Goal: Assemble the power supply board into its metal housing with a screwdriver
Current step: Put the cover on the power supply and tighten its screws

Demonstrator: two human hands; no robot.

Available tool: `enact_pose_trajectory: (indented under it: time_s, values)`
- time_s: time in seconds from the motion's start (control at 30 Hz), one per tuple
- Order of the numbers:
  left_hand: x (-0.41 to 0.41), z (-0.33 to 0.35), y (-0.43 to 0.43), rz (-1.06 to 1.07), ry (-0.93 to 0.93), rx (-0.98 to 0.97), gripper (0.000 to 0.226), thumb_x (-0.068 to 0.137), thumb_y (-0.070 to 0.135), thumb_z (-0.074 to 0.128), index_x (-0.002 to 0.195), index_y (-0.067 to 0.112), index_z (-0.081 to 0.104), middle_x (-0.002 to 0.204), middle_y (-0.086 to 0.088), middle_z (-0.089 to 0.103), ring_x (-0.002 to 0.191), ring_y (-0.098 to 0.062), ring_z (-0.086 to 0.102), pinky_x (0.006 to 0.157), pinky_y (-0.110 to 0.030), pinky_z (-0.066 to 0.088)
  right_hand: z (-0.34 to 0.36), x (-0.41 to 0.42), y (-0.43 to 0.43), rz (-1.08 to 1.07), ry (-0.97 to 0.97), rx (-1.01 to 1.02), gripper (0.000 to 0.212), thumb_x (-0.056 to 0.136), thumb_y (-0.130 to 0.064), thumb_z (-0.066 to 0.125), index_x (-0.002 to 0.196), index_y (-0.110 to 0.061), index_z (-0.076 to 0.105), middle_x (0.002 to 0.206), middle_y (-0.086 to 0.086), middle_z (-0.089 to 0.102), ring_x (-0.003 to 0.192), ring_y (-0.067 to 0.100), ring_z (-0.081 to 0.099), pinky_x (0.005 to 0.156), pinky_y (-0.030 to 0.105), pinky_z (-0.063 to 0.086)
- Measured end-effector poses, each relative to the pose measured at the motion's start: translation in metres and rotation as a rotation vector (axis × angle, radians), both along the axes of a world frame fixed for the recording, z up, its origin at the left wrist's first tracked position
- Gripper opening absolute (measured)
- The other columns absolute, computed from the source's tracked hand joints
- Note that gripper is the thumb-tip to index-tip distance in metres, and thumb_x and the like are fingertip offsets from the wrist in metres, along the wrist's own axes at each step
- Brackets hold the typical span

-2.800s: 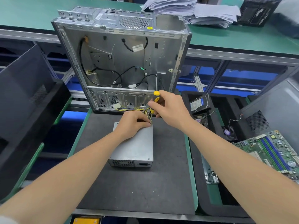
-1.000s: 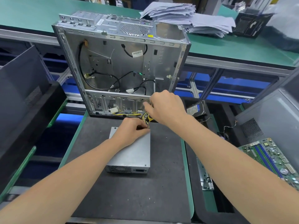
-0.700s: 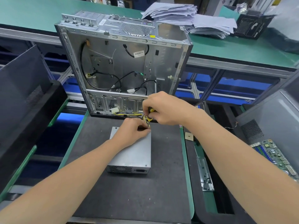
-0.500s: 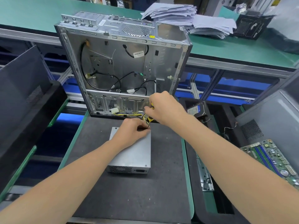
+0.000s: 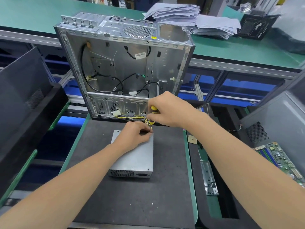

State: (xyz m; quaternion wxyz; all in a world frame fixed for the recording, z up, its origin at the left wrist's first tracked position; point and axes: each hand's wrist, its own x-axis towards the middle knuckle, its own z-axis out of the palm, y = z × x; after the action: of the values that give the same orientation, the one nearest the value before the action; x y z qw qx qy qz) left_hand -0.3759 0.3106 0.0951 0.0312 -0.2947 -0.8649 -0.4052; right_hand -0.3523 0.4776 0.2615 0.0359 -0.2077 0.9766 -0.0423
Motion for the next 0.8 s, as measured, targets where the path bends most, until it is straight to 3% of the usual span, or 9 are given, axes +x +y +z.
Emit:
enact_pose_trajectory:
  time_s: [0.1,0.23,0.33,0.4,0.47,0.53,0.6,0.67,0.8]
  values:
    - [0.0,0.0,0.0,0.011,-0.014,0.011,0.008,0.084,0.014,0.079,0.092,0.018,0.08,0.087,0.012,0.075,0.084,0.005,0.065,0.079,-0.003,0.042,-0.015,-0.001,-0.003,-0.293,0.055,-0.106,0.048,0.1,-0.042,0.061,0.067,-0.016,0.037,0.068,0.003,0.039,0.064,0.031,0.047,0.049,0.031,0.025]
    - [0.001,0.001,0.0,0.03,-0.024,0.018,0.007,0.084,0.014,0.079,0.09,0.018,0.08,0.085,0.011,0.076,0.087,0.002,0.065,0.078,-0.003,0.042,-0.021,0.002,-0.007,-0.459,0.135,-0.083,0.052,0.099,-0.053,0.057,0.063,-0.019,0.042,0.067,0.002,0.039,0.072,0.034,0.05,0.061,0.034,0.034]
    - [0.001,0.002,0.001,0.026,-0.027,0.018,0.005,0.084,0.014,0.08,0.088,0.017,0.08,0.081,0.012,0.074,0.082,0.004,0.064,0.075,-0.003,0.042,-0.009,0.003,0.003,-0.227,0.1,-0.068,0.037,0.098,-0.052,0.061,0.087,-0.018,0.068,0.088,0.004,0.058,0.084,0.03,0.061,0.065,0.034,0.042]
    - [0.001,0.002,0.001,0.017,-0.025,0.016,0.004,0.084,0.014,0.08,0.086,0.018,0.079,0.079,0.015,0.072,0.08,0.004,0.064,0.073,-0.005,0.042,0.005,0.004,0.012,0.058,-0.02,-0.05,0.011,0.096,-0.031,0.068,0.103,-0.022,0.068,0.107,-0.002,0.059,0.095,0.021,0.061,0.075,0.036,0.048]
    - [0.001,0.002,0.0,0.013,-0.015,0.007,0.004,0.083,0.014,0.079,0.085,0.018,0.079,0.079,0.014,0.072,0.079,0.0,0.065,0.072,-0.006,0.043,0.012,0.002,0.015,0.198,-0.123,-0.005,0.018,0.095,-0.011,0.066,0.109,-0.022,0.069,0.111,-0.004,0.062,0.104,0.017,0.057,0.084,0.033,0.048]
    - [0.001,0.002,0.001,0.013,-0.01,0.003,0.006,0.082,0.013,0.079,0.086,0.017,0.079,0.08,0.014,0.072,0.08,-0.001,0.065,0.073,-0.006,0.044,0.013,0.0,0.013,0.152,-0.133,0.004,0.019,0.096,-0.01,0.065,0.11,-0.022,0.069,0.109,-0.004,0.065,0.106,0.017,0.054,0.082,0.033,0.048]
    - [0.001,0.002,0.001,0.014,-0.017,0.008,0.009,0.081,0.011,0.079,0.088,0.016,0.08,0.084,0.012,0.074,0.081,-0.001,0.066,0.076,-0.008,0.047,0.01,-0.001,0.008,0.086,-0.072,0.028,0.01,0.097,-0.023,0.068,0.107,-0.02,0.069,0.099,-0.001,0.067,0.099,0.019,0.053,0.068,0.033,0.046]
    - [0.002,0.002,0.0,0.02,-0.034,0.012,0.012,0.08,0.01,0.078,0.09,0.016,0.08,0.086,0.011,0.076,0.082,-0.002,0.068,0.078,-0.01,0.049,0.005,0.0,0.001,-0.028,-0.032,-0.009,0.021,0.096,-0.034,0.068,0.095,-0.013,0.066,0.082,0.003,0.063,0.086,0.024,0.062,0.055,0.032,0.045]
    - [0.002,0.004,0.001,0.034,-0.048,0.043,0.009,0.081,0.011,0.081,0.088,0.016,0.081,0.085,0.013,0.075,0.083,0.003,0.067,0.08,-0.006,0.047,-0.008,0.0,-0.011,-0.304,-0.003,-0.089,0.039,0.096,-0.032,0.06,0.067,-0.012,0.045,0.071,0.006,0.056,0.061,0.03,0.06,0.055,0.034,0.049]
